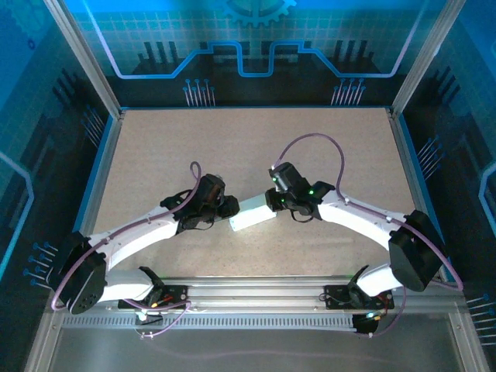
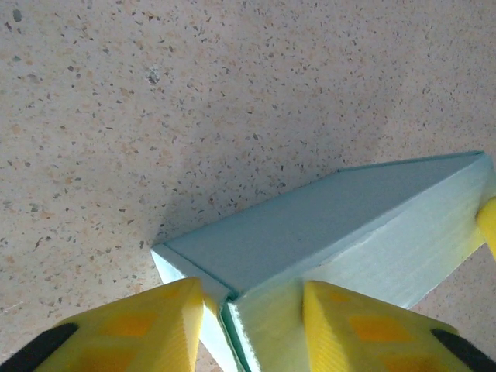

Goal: Fold the paper box

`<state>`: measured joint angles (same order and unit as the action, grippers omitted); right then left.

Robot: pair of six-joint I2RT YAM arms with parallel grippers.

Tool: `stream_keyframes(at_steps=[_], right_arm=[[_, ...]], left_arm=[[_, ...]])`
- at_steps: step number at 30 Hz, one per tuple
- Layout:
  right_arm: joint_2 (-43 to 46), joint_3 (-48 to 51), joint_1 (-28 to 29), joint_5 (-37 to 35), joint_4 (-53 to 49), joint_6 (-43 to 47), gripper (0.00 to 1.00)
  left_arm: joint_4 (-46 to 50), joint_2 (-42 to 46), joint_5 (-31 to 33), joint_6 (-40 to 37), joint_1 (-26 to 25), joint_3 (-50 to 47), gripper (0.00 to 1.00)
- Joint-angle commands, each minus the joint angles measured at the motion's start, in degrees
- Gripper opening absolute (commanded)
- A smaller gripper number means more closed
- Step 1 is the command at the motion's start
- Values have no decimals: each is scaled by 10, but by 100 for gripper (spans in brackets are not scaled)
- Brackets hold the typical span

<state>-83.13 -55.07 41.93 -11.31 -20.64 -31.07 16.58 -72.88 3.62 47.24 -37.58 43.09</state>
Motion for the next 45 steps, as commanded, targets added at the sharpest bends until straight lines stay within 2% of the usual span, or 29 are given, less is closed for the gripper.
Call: stream_keyframes(at_steps=[1,4,10,13,17,19,27,31,36,40,43,45], right_arm=[[-10,18,-5,0,-34,-1,22],[-11,13,-5,-5,-38,1,22],[-19,13,-5,-3,-35,-2,21],[-21,12,-5,-2,-35,-3,21],[-20,12,-5,-4,-36,-2,21],[-21,12,-5,-2,-35,-1,20],[-28,9,-5,-1,-38,1,20],[-34,3,-5,1,-37,2,20],[-35,3,-7,10,-35,2,16],[-33,3,-10,20,-31,-1,6],[-29,-4,-10,23,-33,-1,0],[-25,-10,-10,23,-35,1,0]], left_arm=[[61,-4,-6,10,2,-29,49],[68,14,-7,13,2,-24,57],[75,56,-21,27,2,-19,63],[76,72,-26,29,3,-13,74],[78,79,-30,32,3,-12,74],[73,75,-30,34,5,-18,70],[10,40,-66,58,9,-64,41],[-15,32,-69,69,11,-97,30],[-35,16,-75,75,17,-125,10],[-36,11,-72,71,19,-129,0],[-35,10,-72,66,18,-124,0],[-29,11,-69,59,18,-114,0]])
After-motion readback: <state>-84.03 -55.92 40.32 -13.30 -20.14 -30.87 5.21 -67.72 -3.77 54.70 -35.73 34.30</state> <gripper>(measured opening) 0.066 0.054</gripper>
